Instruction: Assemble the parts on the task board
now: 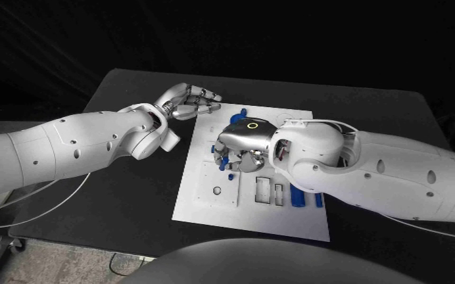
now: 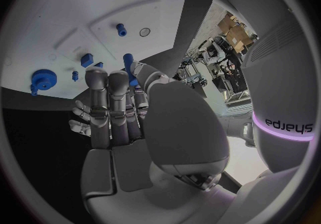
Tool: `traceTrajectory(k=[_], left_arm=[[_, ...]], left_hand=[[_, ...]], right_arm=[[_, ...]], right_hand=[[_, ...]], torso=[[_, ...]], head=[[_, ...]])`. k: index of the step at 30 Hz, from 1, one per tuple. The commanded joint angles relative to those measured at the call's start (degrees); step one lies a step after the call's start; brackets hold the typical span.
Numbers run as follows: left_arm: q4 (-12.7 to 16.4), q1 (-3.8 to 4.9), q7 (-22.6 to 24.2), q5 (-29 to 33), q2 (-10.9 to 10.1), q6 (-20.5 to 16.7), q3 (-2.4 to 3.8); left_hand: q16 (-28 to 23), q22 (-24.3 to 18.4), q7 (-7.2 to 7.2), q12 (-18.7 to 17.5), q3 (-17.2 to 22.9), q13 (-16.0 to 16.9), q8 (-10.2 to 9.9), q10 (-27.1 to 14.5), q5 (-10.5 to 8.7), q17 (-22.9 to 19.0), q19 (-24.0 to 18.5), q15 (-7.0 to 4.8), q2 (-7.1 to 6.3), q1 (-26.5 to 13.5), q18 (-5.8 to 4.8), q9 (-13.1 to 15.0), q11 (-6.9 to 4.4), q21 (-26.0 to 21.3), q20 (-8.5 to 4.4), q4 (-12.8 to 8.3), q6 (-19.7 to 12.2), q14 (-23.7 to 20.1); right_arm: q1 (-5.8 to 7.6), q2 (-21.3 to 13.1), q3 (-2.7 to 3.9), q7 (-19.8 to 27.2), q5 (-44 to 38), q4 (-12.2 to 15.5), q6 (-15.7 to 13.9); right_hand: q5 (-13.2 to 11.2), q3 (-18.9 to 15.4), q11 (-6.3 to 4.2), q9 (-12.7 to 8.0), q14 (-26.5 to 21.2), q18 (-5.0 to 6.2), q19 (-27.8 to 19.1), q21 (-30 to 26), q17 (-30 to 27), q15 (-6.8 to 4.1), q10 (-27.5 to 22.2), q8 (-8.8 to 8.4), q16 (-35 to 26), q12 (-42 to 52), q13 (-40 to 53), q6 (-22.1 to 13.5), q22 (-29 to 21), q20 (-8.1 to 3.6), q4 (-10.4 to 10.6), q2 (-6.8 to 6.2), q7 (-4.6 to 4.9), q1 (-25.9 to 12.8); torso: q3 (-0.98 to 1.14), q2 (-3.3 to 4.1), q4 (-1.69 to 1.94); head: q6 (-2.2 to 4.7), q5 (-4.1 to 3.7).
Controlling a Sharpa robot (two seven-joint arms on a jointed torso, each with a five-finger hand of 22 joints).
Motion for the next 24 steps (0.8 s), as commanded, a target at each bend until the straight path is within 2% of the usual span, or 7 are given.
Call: traceTrajectory(k=[1, 7, 12, 18, 21, 24], left_arm=[[-0.1, -0.01, 0.2, 0.4, 0.3, 0.9, 0.04], [-0.3, -0.02, 0.4, 0.5, 0.7, 0.9, 0.04], [-0.5, -0.03, 0.5, 0.5, 1.0, 1.0, 0.04], [-0.5, -0.03, 0.5, 0.5, 1.0, 1.0, 0.04], [-0.6, -0.04, 0.6, 0.5, 1.1, 1.1, 0.04], [-0.7, -0.08, 0.7, 0.5, 1.3, 1.1, 0.04]], left_hand=[[0.2, -0.1, 0.27, 0.2, -0.3, 0.1, 0.3, 0.3, 0.29, -0.1, 0.3, 0.04, 0.66, -0.1, -0.67, -0.1, -0.02, 0.2, -0.08, 0.1, 0.2, 0.3], [0.2, -0.1, 0.30, 0.2, -0.3, 0.1, 0.3, 0.3, 0.29, -0.1, 0.3, 0.04, 0.71, 0.0, -0.67, -0.1, 0.00, 0.3, -0.08, 0.1, 0.2, 0.3], [0.3, -0.1, 0.37, 0.3, -0.3, 0.1, 0.3, 0.4, 0.34, -0.1, 0.4, 0.02, 0.87, 0.1, -0.67, -0.1, 0.07, 0.3, -0.10, 0.0, 0.3, 0.3], [0.3, -0.2, 0.39, 0.3, -0.3, 0.1, 0.3, 0.4, 0.36, -0.1, 0.4, 0.02, 0.91, 0.2, -0.67, -0.1, 0.10, 0.3, -0.10, 0.0, 0.4, 0.3], [0.3, -0.2, 0.39, 0.3, -0.3, 0.1, 0.3, 0.4, 0.36, -0.1, 0.4, 0.02, 0.91, 0.2, -0.67, -0.1, 0.10, 0.3, -0.10, 0.0, 0.4, 0.3], [0.3, -0.2, 0.43, 0.3, -0.3, 0.1, 0.4, 0.4, 0.38, -0.1, 0.4, 0.02, 0.94, 0.2, -0.68, -0.1, 0.12, 0.3, -0.10, 0.0, 0.4, 0.3]], right_arm=[[-0.24, 1.3, 0.01, 0.2, -5.6, -0.2, 3.4], [-0.53, 3.6, -0.02, 0.9, -8.2, -0.8, 4.8], [-1.02, 4.9, -0.09, 1.7, -8.8, -1.5, 6.5], [-1.91, 5.3, -0.13, 2.1, -10.1, -1.8, 7.3], [-2.19, 5.2, -0.13, 2.2, -10.4, -1.8, 7.5], [-2.48, 4.9, -0.15, 2.3, -10.6, -1.9, 7.7]], right_hand=[[0.4, 0.2, -4.84, -0.1, -0.6, 0.08, -0.1, -0.5, -0.4, 0.03, 5.5, -0.39, -0.6, -0.4, -0.1, 0.6, 2.6, -0.26, -0.3, 0.02, -0.06, 0.1], [0.0, 0.2, -4.82, -0.3, -0.8, 0.15, -0.4, -1.2, -1.0, 0.12, 6.0, -0.64, -1.4, -0.9, -0.4, 1.0, 2.5, -0.37, -0.5, -0.18, -0.03, 0.1], [-0.3, 0.3, -4.77, -0.5, -1.0, 0.17, -0.6, -1.7, -1.4, 0.19, 6.2, -0.93, -2.0, -1.4, -0.6, 1.1, 2.4, -0.40, -0.6, -0.25, -0.02, 0.1], [-0.3, 0.4, -4.72, -0.8, -1.4, 0.26, -0.9, -2.5, -1.9, 0.24, 6.4, -1.24, -2.7, -1.8, -0.7, 1.1, 2.3, -0.43, -0.8, -0.35, 0.05, 0.2], [-0.3, 0.4, -4.72, -0.8, -1.5, 0.27, -1.0, -2.7, -2.0, 0.25, 6.5, -1.29, -2.9, -1.9, -0.7, 1.1, 2.3, -0.43, -0.9, -0.37, 0.06, 0.2], [-0.3, 0.4, -4.72, -0.9, -1.5, 0.28, -1.1, -2.8, -2.1, 0.25, 6.6, -1.33, -3.0, -1.9, -0.7, 1.2, 2.3, -0.43, -0.9, -0.40, 0.07, 0.2]], torso=[[0.02, -0.01, -0.02], [-0.07, -0.05, 0.00], [-0.05, -0.10, 0.08], [0.01, -0.05, 0.00], [-0.02, -0.08, -0.16], [-0.06, -0.12, -0.12]], head=[[0.01, 0.29], [0.01, 0.24], [0.01, 0.49], [0.01, 0.79], [0.01, 1.01], [0.01, 0.80]])
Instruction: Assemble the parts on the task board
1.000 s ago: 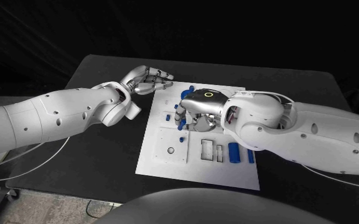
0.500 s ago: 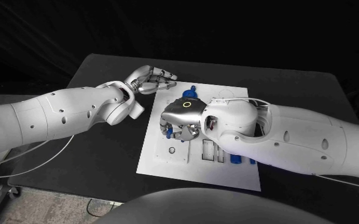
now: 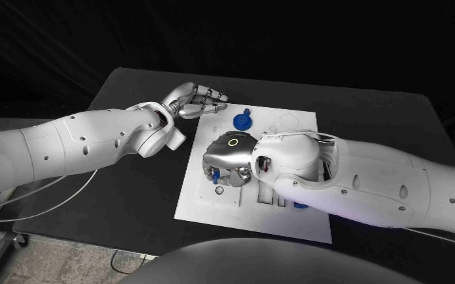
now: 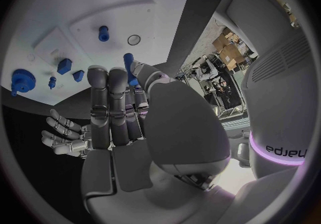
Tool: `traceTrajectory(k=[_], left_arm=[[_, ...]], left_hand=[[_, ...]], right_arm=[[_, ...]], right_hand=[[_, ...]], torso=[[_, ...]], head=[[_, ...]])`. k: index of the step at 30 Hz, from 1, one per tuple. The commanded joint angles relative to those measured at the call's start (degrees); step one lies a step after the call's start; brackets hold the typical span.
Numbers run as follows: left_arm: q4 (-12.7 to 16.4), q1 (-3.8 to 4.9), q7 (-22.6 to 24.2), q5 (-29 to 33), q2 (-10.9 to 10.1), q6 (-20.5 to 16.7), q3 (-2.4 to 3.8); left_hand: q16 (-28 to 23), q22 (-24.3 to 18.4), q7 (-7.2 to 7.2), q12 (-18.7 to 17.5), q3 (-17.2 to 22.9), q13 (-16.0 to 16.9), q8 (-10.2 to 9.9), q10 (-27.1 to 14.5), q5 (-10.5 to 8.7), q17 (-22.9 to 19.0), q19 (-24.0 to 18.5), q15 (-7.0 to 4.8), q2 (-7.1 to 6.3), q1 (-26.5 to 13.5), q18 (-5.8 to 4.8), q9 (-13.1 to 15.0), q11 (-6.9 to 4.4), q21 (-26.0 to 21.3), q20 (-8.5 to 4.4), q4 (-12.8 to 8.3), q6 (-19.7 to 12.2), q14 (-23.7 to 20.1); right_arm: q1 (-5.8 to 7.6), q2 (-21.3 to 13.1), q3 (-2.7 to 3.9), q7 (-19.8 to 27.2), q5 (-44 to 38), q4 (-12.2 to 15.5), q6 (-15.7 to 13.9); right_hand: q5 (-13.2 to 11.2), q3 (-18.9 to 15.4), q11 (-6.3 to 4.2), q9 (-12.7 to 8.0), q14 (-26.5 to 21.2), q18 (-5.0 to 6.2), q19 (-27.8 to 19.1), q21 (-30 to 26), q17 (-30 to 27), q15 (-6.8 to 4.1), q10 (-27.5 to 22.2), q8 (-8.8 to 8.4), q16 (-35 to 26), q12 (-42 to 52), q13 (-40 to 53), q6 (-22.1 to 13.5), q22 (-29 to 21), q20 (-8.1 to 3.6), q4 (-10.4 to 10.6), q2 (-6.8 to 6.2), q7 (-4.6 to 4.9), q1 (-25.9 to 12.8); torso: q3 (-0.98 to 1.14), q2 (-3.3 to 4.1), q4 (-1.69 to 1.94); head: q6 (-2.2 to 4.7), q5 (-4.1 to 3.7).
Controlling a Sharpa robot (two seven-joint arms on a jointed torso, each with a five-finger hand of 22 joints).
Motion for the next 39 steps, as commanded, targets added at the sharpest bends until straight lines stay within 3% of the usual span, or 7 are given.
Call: traceTrajectory(k=[1, 7, 39], left_arm=[[0.0, -0.07, 0.7, 0.4, 0.3, 0.9, 0.04], [-0.2, -0.20, 0.9, 0.4, 0.3, 0.9, 0.04], [-0.3, -0.40, 0.8, 0.4, 0.2, 1.2, 0.04]], left_hand=[[0.3, -0.1, 0.22, 0.3, -0.3, 0.1, 0.4, 0.4, 0.38, -0.1, 0.4, 0.02, 0.64, 0.0, -0.68, -0.1, 0.13, 0.3, -0.10, 0.0, 0.2, 0.3], [0.3, -0.1, 0.24, 0.4, -0.3, 0.1, 0.4, 0.4, 0.39, -0.1, 0.4, 0.03, 0.65, 0.0, -0.68, -0.1, 0.15, 0.3, -0.10, 0.0, 0.2, 0.3], [0.4, -0.1, 0.31, 0.4, -0.4, 0.1, 0.4, 0.5, 0.42, 0.0, 0.5, 0.05, 0.66, 0.1, -0.70, -0.1, 0.23, 0.4, -0.09, 0.0, 0.3, 0.4]], right_arm=[[-0.35, -0.3, -0.01, 0.9, -2.3, -0.1, 2.1], [-1.27, -0.5, -0.05, 1.1, -2.4, -0.3, 1.8], [-3.66, -0.6, -0.06, 1.4, -1.7, -0.7, 0.5]], right_hand=[[-0.1, 0.0, -4.84, 0.0, -0.5, 0.28, -0.3, -0.3, -0.1, 0.07, 5.3, -0.42, -0.5, -0.4, 0.1, 0.5, 2.3, 0.06, -0.3, 0.04, -0.05, 0.7], [-0.1, 0.0, -4.84, -0.1, -0.6, 0.30, -0.4, -0.5, -0.3, 0.07, 5.4, -0.54, -0.7, -0.5, 0.0, 0.5, 2.3, 0.06, -0.4, 0.01, -0.04, 0.7], [0.2, 0.0, -4.97, -0.4, -0.7, 0.36, -0.6, -1.1, -0.6, -0.05, 6.2, -0.91, -1.3, -0.7, 0.2, 0.8, 2.3, 0.06, -0.8, -0.22, -0.06, 0.9]], torso=[[-0.06, -0.06, -0.08], [0.08, -0.06, -0.07], [0.08, 0.06, -0.06]], head=[[0.01, -0.15], [0.01, -0.13], [0.01, 0.01]])
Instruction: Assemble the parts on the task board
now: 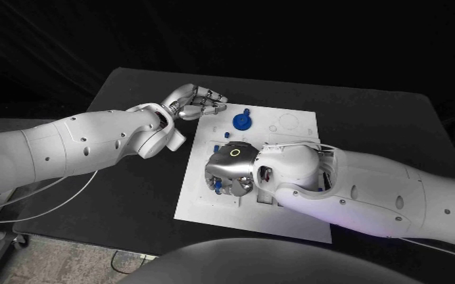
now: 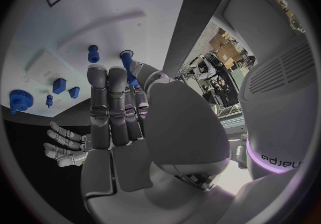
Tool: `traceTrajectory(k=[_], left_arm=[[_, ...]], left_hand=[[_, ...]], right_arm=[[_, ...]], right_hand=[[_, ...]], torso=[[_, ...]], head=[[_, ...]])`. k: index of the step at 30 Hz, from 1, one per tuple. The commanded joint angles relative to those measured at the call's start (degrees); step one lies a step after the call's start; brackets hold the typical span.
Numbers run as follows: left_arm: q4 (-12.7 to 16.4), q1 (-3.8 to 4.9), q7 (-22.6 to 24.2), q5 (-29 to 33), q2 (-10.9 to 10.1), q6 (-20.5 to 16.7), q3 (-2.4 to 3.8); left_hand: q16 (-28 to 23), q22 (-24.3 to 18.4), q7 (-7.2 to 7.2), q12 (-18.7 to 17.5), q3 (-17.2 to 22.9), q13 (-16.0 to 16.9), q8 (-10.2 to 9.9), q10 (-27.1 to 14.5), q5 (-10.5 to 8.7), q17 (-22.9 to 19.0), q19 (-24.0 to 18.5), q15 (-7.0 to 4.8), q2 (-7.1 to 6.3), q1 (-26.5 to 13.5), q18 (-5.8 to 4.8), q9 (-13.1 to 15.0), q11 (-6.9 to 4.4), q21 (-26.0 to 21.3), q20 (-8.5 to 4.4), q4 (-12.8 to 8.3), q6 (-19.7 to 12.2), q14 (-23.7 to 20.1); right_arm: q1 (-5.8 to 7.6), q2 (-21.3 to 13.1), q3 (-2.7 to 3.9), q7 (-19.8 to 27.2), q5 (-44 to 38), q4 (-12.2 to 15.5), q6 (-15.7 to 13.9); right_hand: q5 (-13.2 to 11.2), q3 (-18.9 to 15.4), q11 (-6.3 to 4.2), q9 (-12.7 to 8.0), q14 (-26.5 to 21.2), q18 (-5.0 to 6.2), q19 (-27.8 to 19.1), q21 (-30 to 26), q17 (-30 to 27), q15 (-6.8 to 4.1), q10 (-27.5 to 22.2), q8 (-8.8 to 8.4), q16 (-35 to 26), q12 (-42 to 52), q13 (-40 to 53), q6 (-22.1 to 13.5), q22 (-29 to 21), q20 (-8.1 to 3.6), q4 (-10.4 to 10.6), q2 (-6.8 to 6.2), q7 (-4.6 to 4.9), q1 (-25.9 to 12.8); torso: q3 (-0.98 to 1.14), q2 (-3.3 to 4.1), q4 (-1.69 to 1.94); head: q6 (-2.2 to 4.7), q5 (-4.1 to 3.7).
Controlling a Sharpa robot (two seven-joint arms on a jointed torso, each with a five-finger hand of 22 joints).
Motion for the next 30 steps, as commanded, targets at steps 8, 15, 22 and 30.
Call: traceTrajectory(k=[8, 15, 22, 30], left_arm=[[0.0, -0.03, 0.5, 0.3, 0.2, 1.1, 0.04], [0.0, -0.05, 0.4, 0.3, 0.2, 1.2, 0.04], [-0.1, -0.07, 0.1, 0.3, 0.2, 1.5, 0.04], [-0.3, -0.13, 0.0, 0.3, 0.3, 1.6, 0.04]], left_hand=[[0.4, -0.1, 0.15, 0.4, -0.5, 0.1, 0.2, 0.3, 0.21, -0.1, 0.5, 0.07, 0.68, 0.2, -0.72, -0.1, 0.08, 0.4, -0.09, 0.0, 0.1, 0.4], [0.4, -0.1, 0.15, 0.4, -0.5, 0.1, 0.2, 0.3, 0.21, -0.1, 0.5, 0.07, 0.68, 0.2, -0.72, -0.1, 0.08, 0.4, -0.09, 0.0, 0.1, 0.4], [0.4, -0.1, 0.15, 0.4, -0.5, 0.1, 0.2, 0.3, 0.21, -0.1, 0.5, 0.07, 0.68, 0.2, -0.72, -0.1, 0.08, 0.4, -0.09, 0.0, 0.1, 0.4], [0.5, -0.1, 0.20, 0.5, -0.5, 0.1, 0.2, 0.4, 0.21, 0.0, 0.5, 0.08, 0.72, 0.2, -0.74, -0.1, 0.14, 0.4, -0.09, 0.0, 0.2, 0.5]], right_arm=[[-0.58, 0.1, -0.22, 0.4, -0.5, -0.3, 1.2], [-0.67, -0.2, -0.22, 0.6, -0.3, -0.1, 1.1], [-0.74, -0.3, -0.22, 0.6, -0.3, 0.0, 1.5], [-0.85, -0.7, -0.22, 0.3, -0.4, 0.0, 1.9]], right_hand=[[0.4, 0.1, -5.22, -0.1, -0.5, 0.41, -0.7, -0.6, -0.3, -0.09, 5.8, -0.58, -0.8, 0.1, 0.0, 0.4, 2.3, -0.04, -0.5, -0.30, 0.12, 0.6], [0.4, 0.1, -5.24, -0.2, -0.6, 0.46, -0.8, -1.0, -0.5, -0.09, 5.9, -0.63, -1.0, 0.1, 0.1, 0.5, 2.2, -0.04, -0.6, -0.32, 0.12, 0.6], [0.5, 0.1, -5.26, -0.2, -0.9, 0.52, -1.0, -1.5, -0.8, -0.10, 6.0, -0.66, -1.4, 0.1, 0.2, 0.6, 2.2, -0.04, -0.7, -0.41, 0.10, 0.7], [0.7, 0.0, -5.28, -0.3, -1.1, 0.57, -1.1, -1.8, -1.0, -0.12, 6.2, -0.73, -1.8, 0.1, 0.3, 0.8, 2.2, -0.06, -0.9, -0.51, 0.09, 0.8]], torso=[[0.00, -0.02, -0.03], [0.02, -0.03, -0.03], [-0.01, -0.07, -0.02], [-0.02, -0.05, -0.02]], head=[[0.01, -0.03], [0.01, 0.01], [0.01, 0.03], [0.01, -0.05]])
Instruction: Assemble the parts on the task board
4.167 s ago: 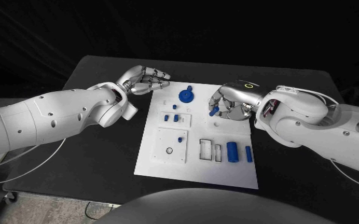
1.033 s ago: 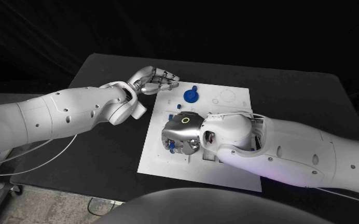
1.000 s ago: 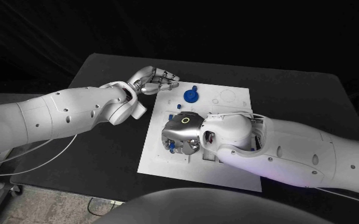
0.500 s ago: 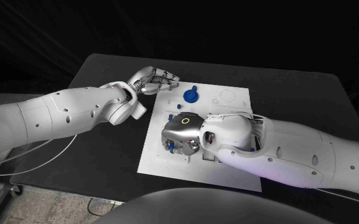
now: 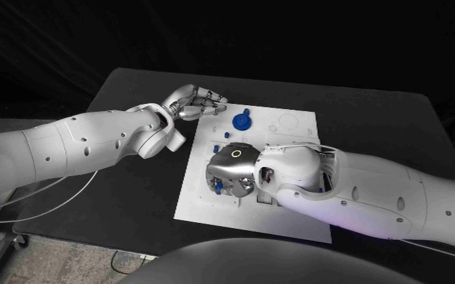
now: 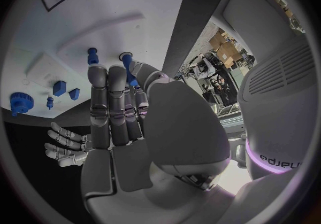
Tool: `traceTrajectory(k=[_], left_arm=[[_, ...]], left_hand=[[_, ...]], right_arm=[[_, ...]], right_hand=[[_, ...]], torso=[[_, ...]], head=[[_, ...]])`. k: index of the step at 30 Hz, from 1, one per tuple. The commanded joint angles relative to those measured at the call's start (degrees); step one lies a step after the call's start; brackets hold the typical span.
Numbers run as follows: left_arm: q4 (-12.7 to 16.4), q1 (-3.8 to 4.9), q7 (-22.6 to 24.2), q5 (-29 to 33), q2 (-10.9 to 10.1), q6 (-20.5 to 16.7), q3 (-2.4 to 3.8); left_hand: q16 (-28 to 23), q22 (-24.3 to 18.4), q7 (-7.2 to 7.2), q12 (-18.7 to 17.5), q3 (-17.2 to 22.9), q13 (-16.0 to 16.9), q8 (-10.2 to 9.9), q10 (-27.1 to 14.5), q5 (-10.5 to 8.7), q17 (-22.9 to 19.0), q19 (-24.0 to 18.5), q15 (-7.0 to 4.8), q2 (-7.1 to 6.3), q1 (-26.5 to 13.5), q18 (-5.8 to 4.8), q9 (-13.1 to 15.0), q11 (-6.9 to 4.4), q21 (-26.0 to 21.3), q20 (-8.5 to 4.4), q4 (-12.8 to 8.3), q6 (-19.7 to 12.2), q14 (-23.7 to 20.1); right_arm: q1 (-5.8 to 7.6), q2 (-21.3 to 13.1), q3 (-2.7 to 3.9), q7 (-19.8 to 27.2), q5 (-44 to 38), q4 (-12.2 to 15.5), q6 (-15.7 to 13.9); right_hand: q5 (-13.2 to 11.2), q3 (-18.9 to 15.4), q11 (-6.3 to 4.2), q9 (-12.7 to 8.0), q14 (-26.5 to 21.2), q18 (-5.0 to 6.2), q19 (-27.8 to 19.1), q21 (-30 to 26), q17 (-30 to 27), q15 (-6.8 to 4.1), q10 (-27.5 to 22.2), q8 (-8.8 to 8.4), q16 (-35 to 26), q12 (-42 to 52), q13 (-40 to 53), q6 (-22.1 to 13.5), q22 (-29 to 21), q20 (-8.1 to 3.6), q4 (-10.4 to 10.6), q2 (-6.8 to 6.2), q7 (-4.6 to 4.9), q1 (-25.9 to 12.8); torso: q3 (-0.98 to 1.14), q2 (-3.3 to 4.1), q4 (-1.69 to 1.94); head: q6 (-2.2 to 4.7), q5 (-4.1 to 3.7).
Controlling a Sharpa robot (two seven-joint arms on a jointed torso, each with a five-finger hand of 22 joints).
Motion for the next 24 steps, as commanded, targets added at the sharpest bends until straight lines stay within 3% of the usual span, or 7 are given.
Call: traceTrajectory(k=[1, 24], left_arm=[[0.0, -0.05, 0.2, 0.3, 0.1, 1.0, 0.04], [0.0, -0.13, -0.1, 0.3, 0.1, 1.1, 0.04]], left_hand=[[0.3, -0.1, 0.21, 0.2, -0.3, 0.1, 0.2, 0.4, 0.21, -0.1, 0.4, 0.08, 0.49, 0.0, -0.74, -0.1, 0.14, 0.2, 0.04, 0.0, 0.2, 0.5], [0.3, -0.1, 0.24, 0.3, -0.3, 0.1, 0.2, 0.4, 0.23, -0.1, 0.4, 0.09, 0.55, 0.1, -0.76, -0.1, 0.18, 0.2, 0.04, 0.0, 0.2, 0.5]], right_arm=[[-0.40, -0.2, -0.31, 0.0, -0.5, -0.1, 2.2], [-0.45, -0.3, -0.31, -1.4, -2.1, 0.0, 1.9]], right_hand=[[0.3, 0.0, -5.17, -0.1, -0.8, 0.57, -0.3, -0.2, -0.1, -0.29, 6.0, -0.39, -0.3, 0.1, 0.1, 0.4, 2.2, -0.07, -0.3, -0.06, 0.07, 0.3], [0.9, -0.1, -5.36, -0.1, -1.0, 0.68, -0.6, -0.9, -0.4, -0.41, 6.5, -0.44, -0.9, 0.2, 0.5, 1.2, 2.2, -0.15, -0.6, -0.13, -0.09, 0.2]], torso=[[-0.01, -0.02, -0.02], [-0.05, 0.00, 0.05]], head=[[0.01, -0.02], [0.01, 0.15]])
